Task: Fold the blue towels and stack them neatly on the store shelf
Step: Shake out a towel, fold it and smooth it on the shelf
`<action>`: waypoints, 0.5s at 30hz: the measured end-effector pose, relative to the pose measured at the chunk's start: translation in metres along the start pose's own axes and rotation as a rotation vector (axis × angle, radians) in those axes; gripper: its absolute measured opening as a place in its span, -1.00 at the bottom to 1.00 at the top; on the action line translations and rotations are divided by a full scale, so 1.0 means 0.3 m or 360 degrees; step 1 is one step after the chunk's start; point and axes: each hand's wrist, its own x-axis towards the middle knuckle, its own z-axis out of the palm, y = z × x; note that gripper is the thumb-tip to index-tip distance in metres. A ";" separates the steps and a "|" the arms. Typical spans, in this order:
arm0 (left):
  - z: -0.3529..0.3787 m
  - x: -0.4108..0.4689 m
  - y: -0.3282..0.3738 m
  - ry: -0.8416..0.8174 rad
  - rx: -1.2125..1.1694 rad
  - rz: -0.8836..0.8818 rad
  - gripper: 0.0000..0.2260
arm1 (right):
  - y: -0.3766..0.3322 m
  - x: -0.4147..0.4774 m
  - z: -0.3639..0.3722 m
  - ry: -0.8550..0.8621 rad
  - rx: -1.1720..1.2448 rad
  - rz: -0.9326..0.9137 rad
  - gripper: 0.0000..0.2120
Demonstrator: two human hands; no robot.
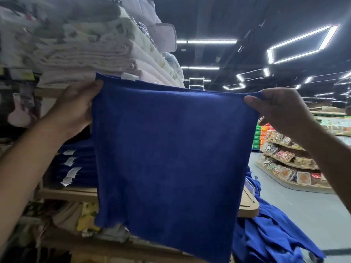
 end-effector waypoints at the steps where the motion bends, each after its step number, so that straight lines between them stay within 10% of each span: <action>1: 0.005 -0.016 -0.021 0.0070 0.0134 0.0013 -0.76 | 0.007 -0.004 -0.001 -0.0010 -0.0129 -0.0038 -0.77; 15: 0.170 -0.172 -0.494 -0.0030 0.0004 -0.1173 -0.80 | 0.412 -0.161 0.233 -0.0540 0.0648 0.1263 -0.81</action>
